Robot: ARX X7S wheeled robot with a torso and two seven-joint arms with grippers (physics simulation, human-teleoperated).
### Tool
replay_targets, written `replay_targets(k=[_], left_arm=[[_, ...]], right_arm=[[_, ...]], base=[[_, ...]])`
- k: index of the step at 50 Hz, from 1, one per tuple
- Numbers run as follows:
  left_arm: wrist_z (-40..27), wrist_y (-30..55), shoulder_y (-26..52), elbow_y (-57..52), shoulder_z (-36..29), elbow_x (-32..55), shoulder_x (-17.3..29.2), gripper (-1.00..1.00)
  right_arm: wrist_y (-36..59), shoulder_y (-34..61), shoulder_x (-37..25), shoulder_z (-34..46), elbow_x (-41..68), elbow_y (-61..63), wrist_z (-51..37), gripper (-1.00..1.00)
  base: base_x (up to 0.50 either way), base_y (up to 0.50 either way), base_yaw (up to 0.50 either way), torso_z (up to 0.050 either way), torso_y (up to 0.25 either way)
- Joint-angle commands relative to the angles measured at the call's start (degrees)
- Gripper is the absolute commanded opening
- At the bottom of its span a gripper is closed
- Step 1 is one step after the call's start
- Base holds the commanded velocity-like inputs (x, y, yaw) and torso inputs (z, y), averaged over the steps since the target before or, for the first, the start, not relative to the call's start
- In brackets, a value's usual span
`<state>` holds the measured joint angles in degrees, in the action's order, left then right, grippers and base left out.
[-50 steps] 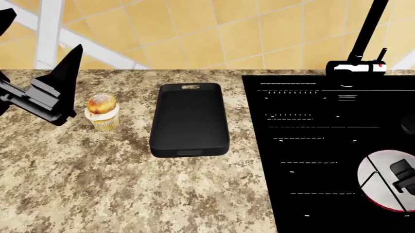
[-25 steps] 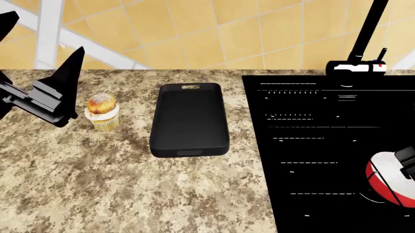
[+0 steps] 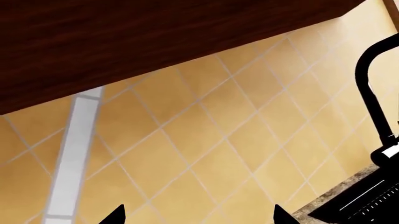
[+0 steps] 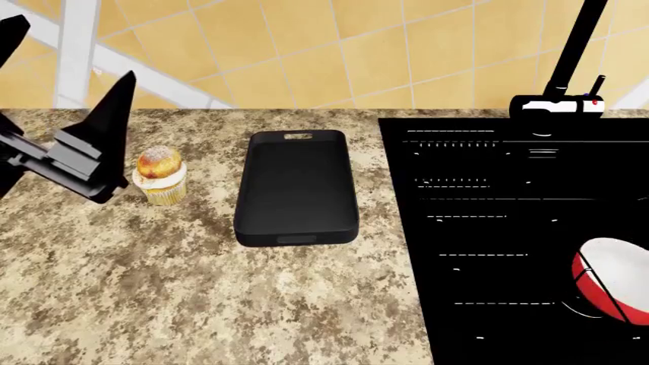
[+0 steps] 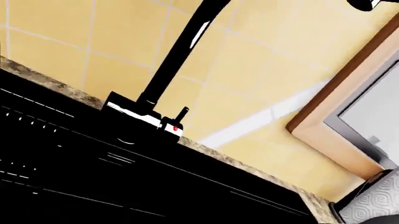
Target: Move the fresh-baked cupcake off the tray onto the counter, and place the bowl used for mixing into the sink.
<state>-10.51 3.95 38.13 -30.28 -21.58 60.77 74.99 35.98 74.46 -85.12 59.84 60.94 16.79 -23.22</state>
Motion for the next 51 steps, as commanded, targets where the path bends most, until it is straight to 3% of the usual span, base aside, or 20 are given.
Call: replay_targets(k=[1,18,32,51], left_arm=[[-1.53,-1.72,-0.47,-0.83,0.03,-1.51,-2.71,1.00],[-1.65,-4.90,-2.19,-1.17,1.16,-2.12,-3.45,1.00],[-1.14,-5.32,-1.49,-0.37,0.87,-3.62,-5.83,1.00],[-2.29,-8.11,-2.82,-0.60,1.74,-5.05,-7.91,1.00]], right_arm=[[-29.63,-6.95,-4.88,3.38,-2.19,3.55,-14.45,1.00],[-48.00,-9.10,-4.88,5.08,-12.39,-0.64,-24.92,1.00],[-52.69,-10.79,-4.88,6.41,-15.59,-1.17,-28.18,1.00],[-79.46,-15.42,-4.87,10.59,-32.10,-7.44,-39.58,1.00]], base=[[0.00,0.00,0.00,0.000,0.000],[0.00,0.00,0.00,0.000,0.000],[0.00,0.00,0.00,0.000,0.000],[0.00,0.00,0.00,0.000,0.000]])
